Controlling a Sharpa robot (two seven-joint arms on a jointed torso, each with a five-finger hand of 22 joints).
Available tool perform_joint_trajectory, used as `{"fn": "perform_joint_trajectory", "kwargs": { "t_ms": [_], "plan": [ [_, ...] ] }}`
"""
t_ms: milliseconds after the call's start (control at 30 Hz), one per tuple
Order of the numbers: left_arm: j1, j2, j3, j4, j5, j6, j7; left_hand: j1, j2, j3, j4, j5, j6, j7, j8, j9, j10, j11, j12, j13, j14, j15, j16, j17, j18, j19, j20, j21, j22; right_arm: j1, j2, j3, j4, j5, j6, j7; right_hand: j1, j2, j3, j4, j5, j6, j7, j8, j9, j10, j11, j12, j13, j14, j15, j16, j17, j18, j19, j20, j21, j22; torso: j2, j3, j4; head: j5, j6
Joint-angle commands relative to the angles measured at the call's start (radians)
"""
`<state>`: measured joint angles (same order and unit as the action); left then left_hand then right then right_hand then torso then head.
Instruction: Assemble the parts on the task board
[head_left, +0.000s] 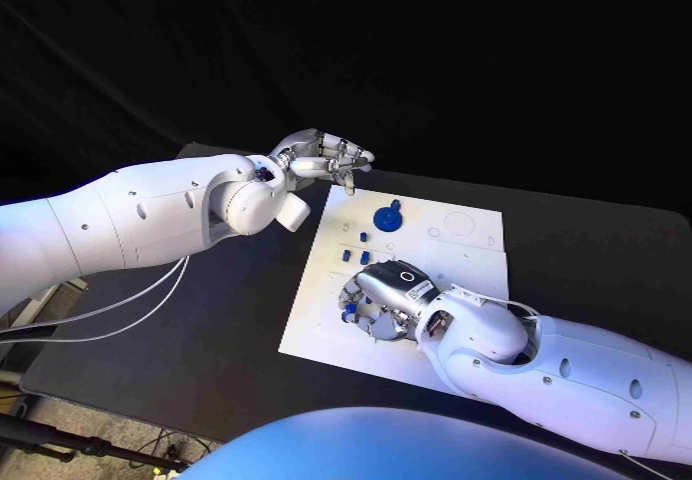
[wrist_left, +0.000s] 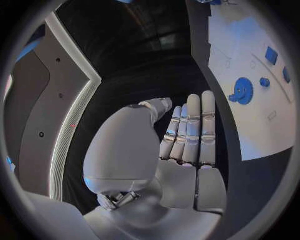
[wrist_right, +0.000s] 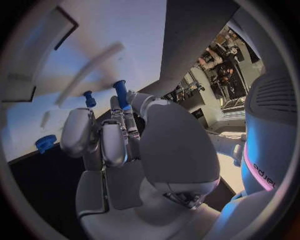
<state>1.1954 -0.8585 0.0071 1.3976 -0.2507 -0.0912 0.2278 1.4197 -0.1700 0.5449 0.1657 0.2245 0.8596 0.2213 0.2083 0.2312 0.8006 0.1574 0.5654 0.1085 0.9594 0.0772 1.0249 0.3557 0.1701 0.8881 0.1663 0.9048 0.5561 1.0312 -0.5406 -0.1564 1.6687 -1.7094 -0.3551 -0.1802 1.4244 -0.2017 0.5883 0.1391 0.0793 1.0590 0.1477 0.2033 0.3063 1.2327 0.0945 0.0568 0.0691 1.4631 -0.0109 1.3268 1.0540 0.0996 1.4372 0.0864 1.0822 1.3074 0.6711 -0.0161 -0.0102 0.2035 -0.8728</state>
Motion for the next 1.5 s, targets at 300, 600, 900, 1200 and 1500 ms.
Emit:
{"fn": "perform_joint_trajectory", "kwargs": {
  "t_ms": [300,600,900,1200,1500],
  "plan": [
    [0.001,-0.001,0.000,0.003,0.003,0.017,0.002,-0.007,-0.002,-0.001,0.007,0.004,-0.006,-0.001,0.000,-0.001,-0.008,0.001,0.005,-0.001,0.000,0.004,0.000,0.001,0.015,0.004,0.007,-0.009,-0.004,-0.005,-0.005,-0.003,0.008,-0.006,-0.047,0.015,-0.080,-0.074,-0.116,0.004,0.035,-0.075,0.012,-0.049,-0.023,-0.105,0.003,0.013,-0.002,0.007,0.022,0.010,-0.001,-0.003,-0.016,0.020,-0.043,0.055,0.000,0.0002,0.0002,-0.002,0.000],
    [0.001,-0.002,0.000,0.003,0.002,0.018,-0.001,-0.007,-0.002,-0.001,0.008,0.004,-0.006,-0.001,0.000,-0.001,-0.008,0.001,0.006,-0.002,0.000,0.004,0.000,0.001,0.015,0.005,0.007,-0.010,-0.005,-0.006,-0.035,-0.003,0.032,-0.011,-0.127,0.014,-0.005,-0.015,-0.343,0.032,0.047,-0.089,0.017,-0.076,-0.043,-0.207,0.011,0.059,-0.001,-0.006,0.029,-0.012,-0.045,0.008,-0.033,0.029,-0.118,0.024,-0.001,0.0009,-0.0012,-0.005,0.000],
    [0.000,-0.003,0.000,0.001,0.002,0.020,0.000,-0.007,-0.002,-0.001,0.008,0.004,-0.006,-0.001,0.000,-0.001,-0.008,0.001,0.006,-0.002,0.000,0.004,0.000,0.001,0.015,0.005,0.007,-0.010,-0.005,0.027,-0.145,0.010,0.112,0.100,-0.205,0.059,0.038,0.012,-0.390,0.071,0.073,-0.068,0.021,-0.076,-0.050,-0.185,0.010,0.116,0.004,-0.007,0.027,-0.017,-0.058,0.010,-0.031,0.027,-0.127,0.021,-0.003,0.0006,-0.0017,-0.029,0.009],
    [0.000,-0.018,-0.010,0.013,0.003,0.015,0.001,-0.007,-0.002,-0.001,0.008,0.004,-0.006,-0.001,0.000,-0.001,-0.008,0.001,0.006,-0.002,0.000,0.004,0.000,0.001,0.015,0.005,0.007,-0.010,-0.005,0.135,-0.393,0.015,0.178,0.558,-0.131,0.019,0.036,-0.013,-0.350,0.108,0.080,-0.034,-0.034,0.010,-0.011,0.098,-0.083,0.723,0.577,0.040,-0.051,0.087,0.120,-0.033,0.042,-0.030,0.120,0.133,-0.013,-0.0048,-0.0104,-0.115,0.035],
    [-0.002,-0.032,-0.014,0.030,0.004,0.007,0.003,-0.009,-0.003,-0.001,0.009,0.004,-0.007,-0.001,0.000,-0.001,-0.010,0.001,0.007,-0.002,-0.001,0.005,0.000,0.001,0.015,0.006,0.007,-0.012,-0.007,0.139,-0.567,0.001,0.241,0.609,-0.024,-0.105,-0.102,0.021,-0.416,0.148,0.097,-0.116,-0.035,0.134,0.091,0.243,-0.065,1.360,1.322,0.080,-0.029,0.195,0.370,-0.056,0.075,-0.025,0.261,0.196,-0.023,-0.0053,-0.0250,-0.189,0.027]
  ]
}}
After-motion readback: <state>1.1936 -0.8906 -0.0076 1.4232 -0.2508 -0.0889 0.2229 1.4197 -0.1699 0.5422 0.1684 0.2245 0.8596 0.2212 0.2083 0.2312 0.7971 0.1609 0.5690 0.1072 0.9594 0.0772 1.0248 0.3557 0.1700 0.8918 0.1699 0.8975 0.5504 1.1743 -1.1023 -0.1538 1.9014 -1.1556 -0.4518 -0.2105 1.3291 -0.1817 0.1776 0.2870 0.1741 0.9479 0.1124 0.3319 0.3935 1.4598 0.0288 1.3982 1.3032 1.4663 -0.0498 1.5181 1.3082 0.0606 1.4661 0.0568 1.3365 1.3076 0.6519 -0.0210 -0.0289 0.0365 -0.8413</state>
